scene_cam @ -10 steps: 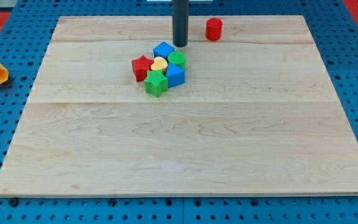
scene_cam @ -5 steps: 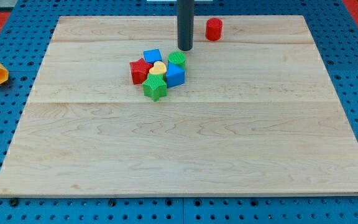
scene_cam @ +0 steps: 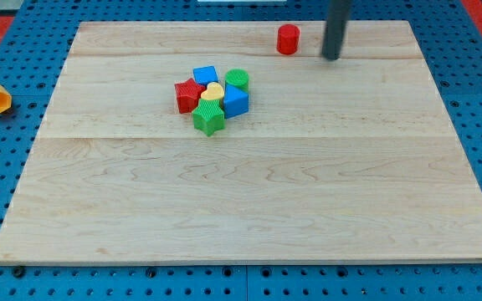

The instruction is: Adjust the red circle into the group blocks

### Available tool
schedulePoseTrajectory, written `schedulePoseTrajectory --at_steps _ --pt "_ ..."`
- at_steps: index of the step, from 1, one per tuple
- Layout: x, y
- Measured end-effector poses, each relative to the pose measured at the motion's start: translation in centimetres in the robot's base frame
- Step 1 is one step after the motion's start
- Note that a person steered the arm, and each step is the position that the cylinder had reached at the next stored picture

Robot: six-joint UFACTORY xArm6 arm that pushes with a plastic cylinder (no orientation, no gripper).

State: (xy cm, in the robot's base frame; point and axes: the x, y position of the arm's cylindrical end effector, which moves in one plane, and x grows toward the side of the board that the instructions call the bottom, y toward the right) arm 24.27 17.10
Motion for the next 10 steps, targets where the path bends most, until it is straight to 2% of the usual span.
schedulePoseTrajectory --at_steps 1,2,3,4,5,6,7,8,9,10 --pt "-5.0 0.3" --pt "-2.1 -12.6" --pt "0.3 -15.6" --pt "0.7 -13.3" --pt "0.8 -13.5" --pt "-0.6 -18.5" --pt "4.3 -17.9" --pt "7.0 -11.7" --pt "6.8 -10.5" --pt "8.3 -6.3"
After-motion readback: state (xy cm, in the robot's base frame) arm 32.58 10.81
